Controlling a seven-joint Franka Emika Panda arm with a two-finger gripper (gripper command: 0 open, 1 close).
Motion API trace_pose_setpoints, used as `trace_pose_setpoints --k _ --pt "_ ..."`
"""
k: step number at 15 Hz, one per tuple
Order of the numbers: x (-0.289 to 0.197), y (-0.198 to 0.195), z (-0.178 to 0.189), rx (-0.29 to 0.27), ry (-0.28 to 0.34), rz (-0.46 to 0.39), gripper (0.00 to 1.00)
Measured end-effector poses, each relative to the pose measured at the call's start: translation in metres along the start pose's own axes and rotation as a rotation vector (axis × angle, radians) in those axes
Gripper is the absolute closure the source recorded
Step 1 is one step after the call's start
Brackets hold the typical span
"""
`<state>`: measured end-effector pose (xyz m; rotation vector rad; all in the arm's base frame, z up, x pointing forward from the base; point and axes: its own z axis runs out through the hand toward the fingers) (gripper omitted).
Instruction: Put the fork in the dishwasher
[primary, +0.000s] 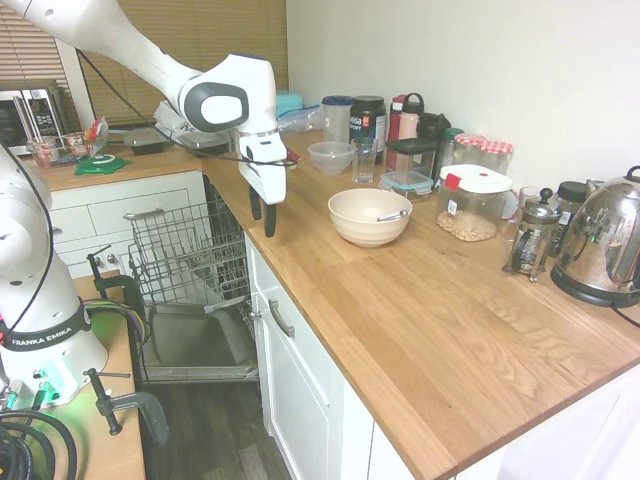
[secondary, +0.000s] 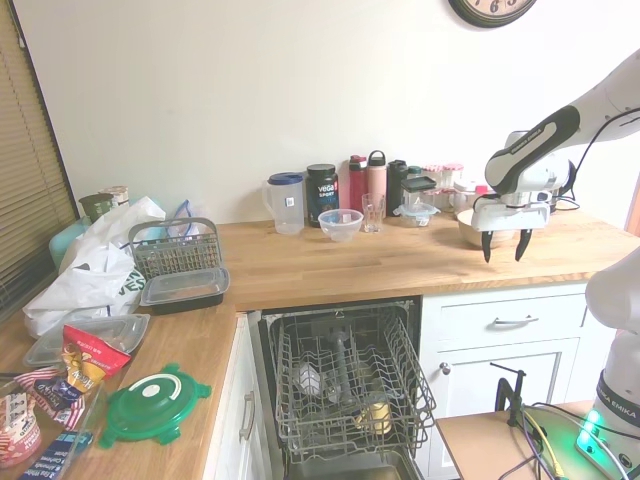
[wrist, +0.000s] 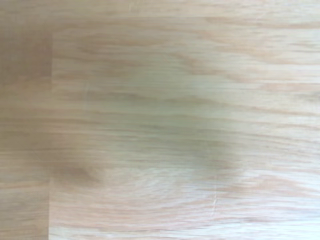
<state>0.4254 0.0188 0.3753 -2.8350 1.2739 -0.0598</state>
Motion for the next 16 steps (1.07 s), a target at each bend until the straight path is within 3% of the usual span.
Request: trace_pose_setpoints --k 3,6,8,11,14,16 --pt "-0.005 -0.005 -0.013 0.012 0.026 -0.012 0.00" --pt "-0.030 -0.006 -0.072 0.073 0.093 -0.015 0.00" --pt "-0.034 -0.005 -0.109 0.146 0.109 0.016 0.00" --pt "0.025 -0.020 -0.131 0.227 0.034 0.133 0.00" --pt "0.094 -0.044 -0.108 0.229 -0.052 0.236 0.00" --pt "0.138 -0.062 -0.086 0.206 -0.076 0.317 0.00"
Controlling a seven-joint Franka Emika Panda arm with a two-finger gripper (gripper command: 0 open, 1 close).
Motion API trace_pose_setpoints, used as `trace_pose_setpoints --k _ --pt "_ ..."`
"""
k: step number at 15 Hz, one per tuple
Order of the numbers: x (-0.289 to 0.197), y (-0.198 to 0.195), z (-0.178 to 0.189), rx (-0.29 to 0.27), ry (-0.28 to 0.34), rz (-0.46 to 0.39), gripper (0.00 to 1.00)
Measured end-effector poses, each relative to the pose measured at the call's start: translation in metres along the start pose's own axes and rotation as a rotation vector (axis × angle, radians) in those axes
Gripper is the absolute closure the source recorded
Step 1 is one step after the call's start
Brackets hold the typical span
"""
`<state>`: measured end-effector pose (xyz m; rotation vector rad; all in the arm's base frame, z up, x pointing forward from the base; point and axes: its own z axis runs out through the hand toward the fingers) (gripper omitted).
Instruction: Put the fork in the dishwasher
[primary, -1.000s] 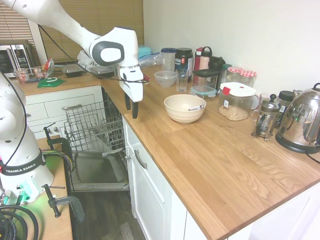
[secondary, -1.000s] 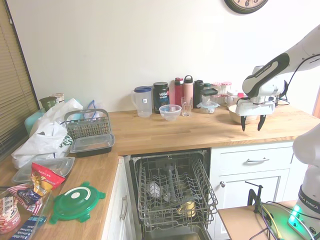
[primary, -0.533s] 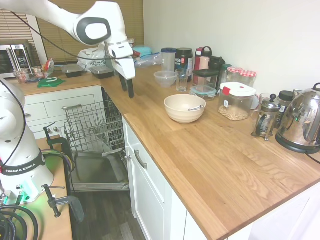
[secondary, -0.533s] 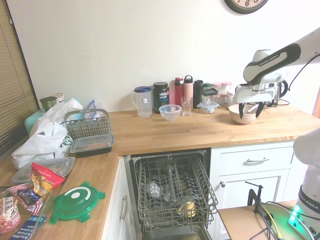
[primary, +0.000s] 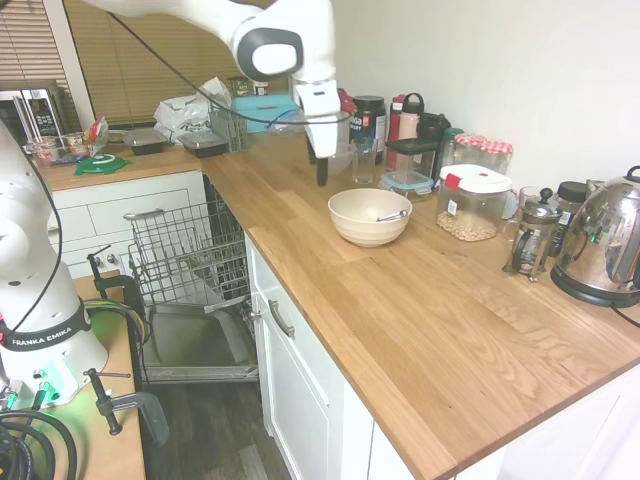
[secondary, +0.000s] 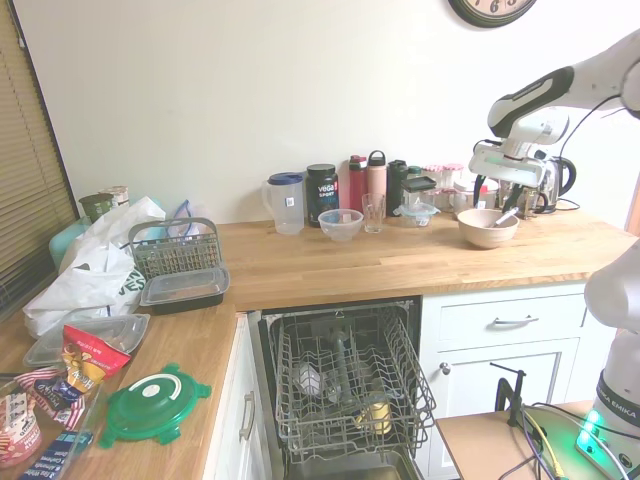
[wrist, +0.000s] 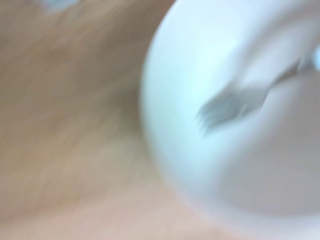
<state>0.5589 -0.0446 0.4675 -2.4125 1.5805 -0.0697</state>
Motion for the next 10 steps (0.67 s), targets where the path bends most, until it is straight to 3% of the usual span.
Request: trace_pose_setpoints --k 4,8,10 --pt "0.069 -0.031 0.042 -0.078 0.060 0.166 0.00" --pt "0.075 -0.056 0.056 -0.142 0.204 0.279 0.00" --pt "0.076 -0.062 0.062 -0.176 0.236 0.309 0.00"
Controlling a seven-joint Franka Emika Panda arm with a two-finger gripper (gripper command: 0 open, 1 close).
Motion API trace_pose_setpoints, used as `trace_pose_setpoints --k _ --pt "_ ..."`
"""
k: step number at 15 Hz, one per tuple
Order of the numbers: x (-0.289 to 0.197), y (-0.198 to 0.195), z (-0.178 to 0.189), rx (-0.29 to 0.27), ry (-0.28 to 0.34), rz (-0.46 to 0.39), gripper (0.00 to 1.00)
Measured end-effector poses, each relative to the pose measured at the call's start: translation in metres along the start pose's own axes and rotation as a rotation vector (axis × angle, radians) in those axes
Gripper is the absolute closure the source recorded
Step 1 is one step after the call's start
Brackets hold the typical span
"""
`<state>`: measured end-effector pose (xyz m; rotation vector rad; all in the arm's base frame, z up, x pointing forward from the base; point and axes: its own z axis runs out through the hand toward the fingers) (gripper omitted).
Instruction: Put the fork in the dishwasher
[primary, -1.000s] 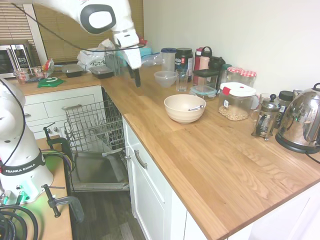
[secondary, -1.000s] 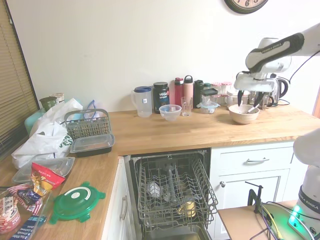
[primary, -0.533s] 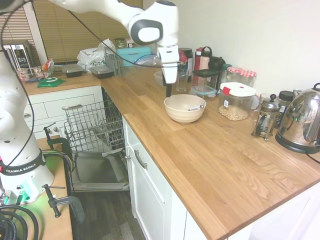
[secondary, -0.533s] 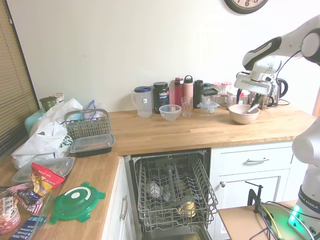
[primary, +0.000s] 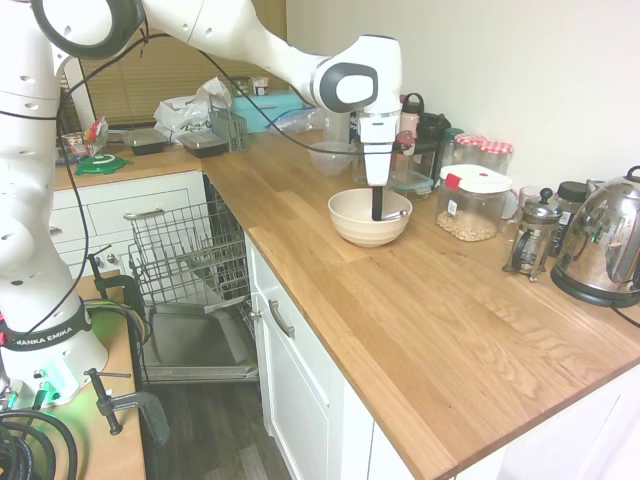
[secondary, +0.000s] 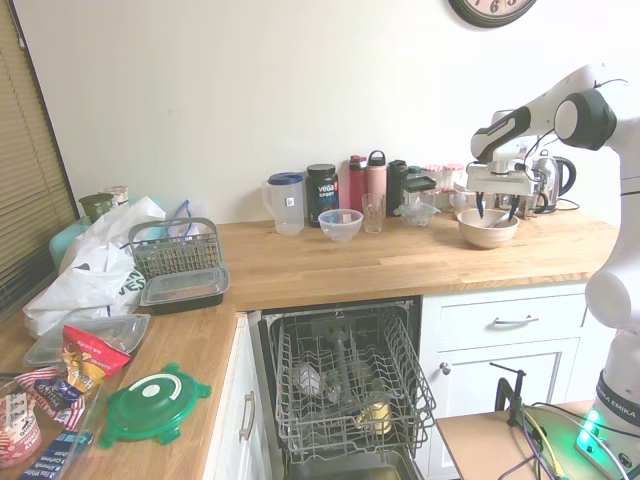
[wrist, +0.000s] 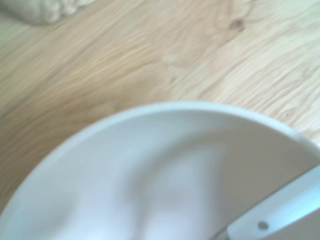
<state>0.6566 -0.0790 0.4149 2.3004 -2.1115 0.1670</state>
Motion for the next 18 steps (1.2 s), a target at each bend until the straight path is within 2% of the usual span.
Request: trace_pose_setpoints --k 1,4,9,18 --pt "0.002 -0.002 0.004 -0.020 0.007 0.012 1.00" --pt "0.007 -0.010 0.016 -0.059 0.027 0.033 1.00" --pt "0.003 -0.014 0.020 -0.089 0.050 0.042 1.00" --pt "0.000 -0.018 0.027 -0.113 0.067 0.029 1.00"
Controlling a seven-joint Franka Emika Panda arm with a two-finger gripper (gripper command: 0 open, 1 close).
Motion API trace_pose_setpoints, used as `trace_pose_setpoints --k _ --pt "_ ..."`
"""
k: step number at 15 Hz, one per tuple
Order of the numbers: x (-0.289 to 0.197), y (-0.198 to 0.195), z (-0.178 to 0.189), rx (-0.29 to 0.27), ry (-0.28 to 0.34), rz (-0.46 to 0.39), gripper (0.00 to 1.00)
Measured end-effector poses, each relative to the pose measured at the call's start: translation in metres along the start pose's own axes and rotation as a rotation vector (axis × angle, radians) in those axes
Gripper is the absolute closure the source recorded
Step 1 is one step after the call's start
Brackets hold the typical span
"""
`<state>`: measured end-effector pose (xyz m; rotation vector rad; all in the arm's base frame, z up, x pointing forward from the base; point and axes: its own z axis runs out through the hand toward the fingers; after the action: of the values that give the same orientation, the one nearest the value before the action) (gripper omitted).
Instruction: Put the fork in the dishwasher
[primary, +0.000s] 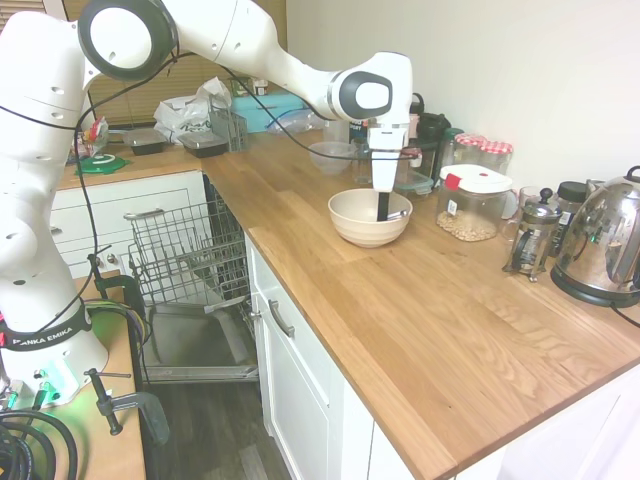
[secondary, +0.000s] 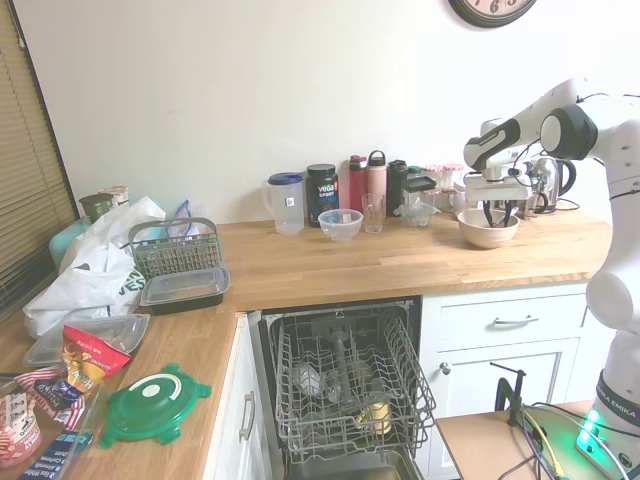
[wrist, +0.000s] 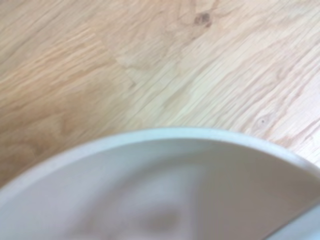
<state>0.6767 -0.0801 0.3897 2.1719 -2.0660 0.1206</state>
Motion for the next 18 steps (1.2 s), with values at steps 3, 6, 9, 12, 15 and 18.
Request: trace_pose_setpoints --k 3,6,9,12,15,18 --pt "0.001 0.000 0.000 0.000 0.001 0.002 1.00" --pt "0.002 0.000 -0.001 0.002 0.002 0.003 1.00" --pt "0.002 -0.001 -0.002 0.010 0.003 0.002 1.00" --pt "0.001 -0.003 -0.015 0.069 -0.001 -0.023 1.00" --pt "0.004 0.024 -0.062 0.179 -0.012 -0.056 1.00" --pt "0.006 0.069 -0.123 0.289 -0.007 -0.081 1.00"
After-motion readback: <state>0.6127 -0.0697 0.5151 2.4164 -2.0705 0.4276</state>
